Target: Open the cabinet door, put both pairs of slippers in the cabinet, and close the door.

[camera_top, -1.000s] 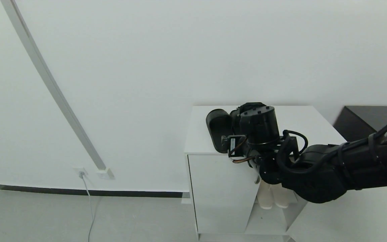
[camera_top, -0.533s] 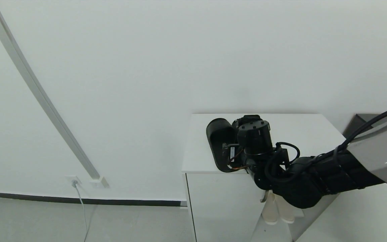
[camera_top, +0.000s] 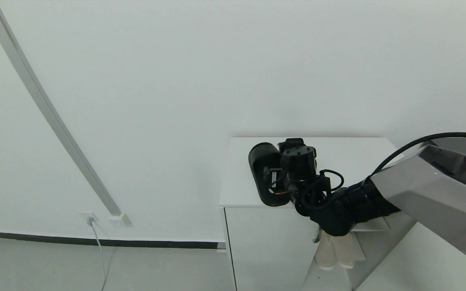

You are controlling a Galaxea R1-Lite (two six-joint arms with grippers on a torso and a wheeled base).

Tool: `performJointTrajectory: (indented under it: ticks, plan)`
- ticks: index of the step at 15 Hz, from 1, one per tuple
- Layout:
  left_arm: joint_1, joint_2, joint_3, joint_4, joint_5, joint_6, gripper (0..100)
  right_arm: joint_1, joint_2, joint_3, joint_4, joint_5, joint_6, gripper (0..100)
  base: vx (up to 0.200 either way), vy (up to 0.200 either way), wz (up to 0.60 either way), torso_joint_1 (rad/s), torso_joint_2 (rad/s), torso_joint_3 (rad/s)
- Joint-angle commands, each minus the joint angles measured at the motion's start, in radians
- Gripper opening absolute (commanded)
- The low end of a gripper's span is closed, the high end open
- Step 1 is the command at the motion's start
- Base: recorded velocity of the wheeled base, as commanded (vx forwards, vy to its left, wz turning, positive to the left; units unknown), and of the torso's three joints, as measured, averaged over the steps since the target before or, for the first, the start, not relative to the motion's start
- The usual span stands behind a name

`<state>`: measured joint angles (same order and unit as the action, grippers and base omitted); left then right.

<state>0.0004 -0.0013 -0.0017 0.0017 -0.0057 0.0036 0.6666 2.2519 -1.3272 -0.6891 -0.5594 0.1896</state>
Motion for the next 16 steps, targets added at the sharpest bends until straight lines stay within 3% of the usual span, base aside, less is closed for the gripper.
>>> performJointTrajectory:
  ticks: [1,9,10,16]
  plan:
    - [0.001,0.001,0.0,0.0,0.0,-0.002,0,-0.018,0.078,-0.078,-0.003,0.004,-0.029,100,0.0,0.0,0.0,0.0,0.0,0.0]
    - [0.001,0.001,0.0,0.0,0.0,-0.005,0,-0.053,0.192,-0.277,0.02,0.006,-0.081,100,0.0,0.0,0.0,0.0,0.0,0.0]
    - [0.001,0.001,0.0,0.0,0.001,-0.005,0,-0.053,0.19,-0.287,0.034,0.007,-0.084,0,0.0,0.0,0.0,0.0,0.0,0.0]
    - [0.001,0.001,0.0,0.0,0.001,-0.007,0,-0.051,0.181,-0.313,0.04,0.006,-0.088,0,0.0,0.0,0.0,0.0,0.0,0.0]
